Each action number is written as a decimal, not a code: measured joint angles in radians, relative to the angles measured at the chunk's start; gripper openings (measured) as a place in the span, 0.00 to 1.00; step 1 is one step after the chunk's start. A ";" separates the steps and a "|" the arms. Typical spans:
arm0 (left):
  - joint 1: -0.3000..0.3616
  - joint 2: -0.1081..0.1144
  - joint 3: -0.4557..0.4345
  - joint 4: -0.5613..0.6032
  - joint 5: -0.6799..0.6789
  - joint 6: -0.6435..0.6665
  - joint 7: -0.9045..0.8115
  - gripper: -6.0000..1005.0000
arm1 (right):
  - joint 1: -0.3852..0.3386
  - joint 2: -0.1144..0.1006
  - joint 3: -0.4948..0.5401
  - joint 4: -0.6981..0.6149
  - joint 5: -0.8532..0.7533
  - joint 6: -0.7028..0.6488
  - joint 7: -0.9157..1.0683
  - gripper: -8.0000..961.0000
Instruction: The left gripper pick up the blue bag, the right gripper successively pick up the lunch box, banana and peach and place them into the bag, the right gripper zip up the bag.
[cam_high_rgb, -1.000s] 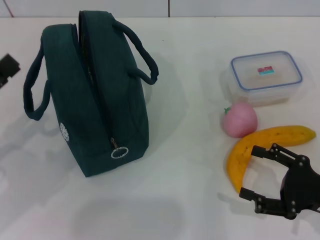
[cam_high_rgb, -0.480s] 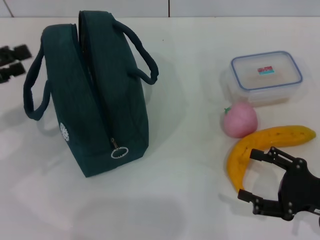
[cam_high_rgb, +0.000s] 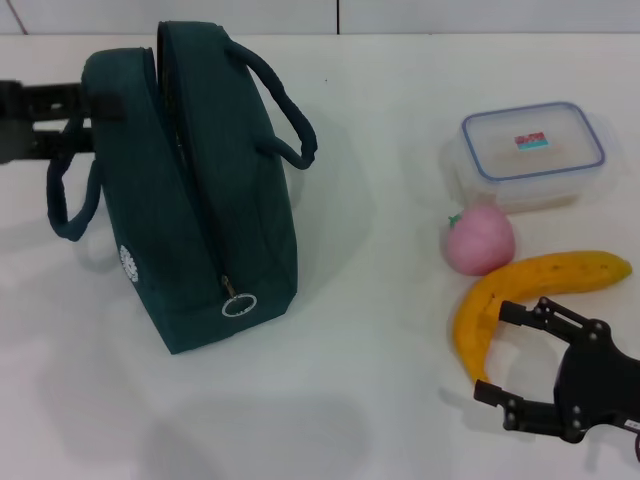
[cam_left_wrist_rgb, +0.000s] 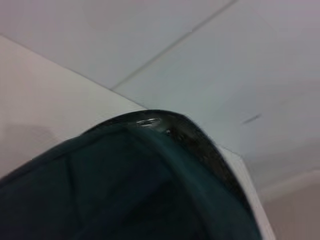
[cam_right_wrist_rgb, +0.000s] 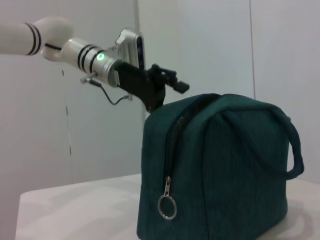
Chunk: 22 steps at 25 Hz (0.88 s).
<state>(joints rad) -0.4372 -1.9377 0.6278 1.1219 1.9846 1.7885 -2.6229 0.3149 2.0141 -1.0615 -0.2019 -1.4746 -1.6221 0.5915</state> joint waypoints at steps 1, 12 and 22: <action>-0.011 0.001 0.003 0.009 0.007 0.005 -0.010 0.84 | 0.001 0.000 0.000 0.004 0.000 0.001 0.000 0.90; -0.086 -0.019 0.042 0.069 0.168 0.002 -0.063 0.84 | 0.010 0.000 0.000 0.018 0.000 0.006 -0.005 0.90; -0.111 -0.022 0.043 0.060 0.227 -0.016 -0.057 0.80 | 0.010 0.000 0.005 0.015 0.001 0.014 -0.005 0.89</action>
<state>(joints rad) -0.5480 -1.9594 0.6706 1.1823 2.2114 1.7721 -2.6799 0.3253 2.0141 -1.0570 -0.1870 -1.4741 -1.6080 0.5862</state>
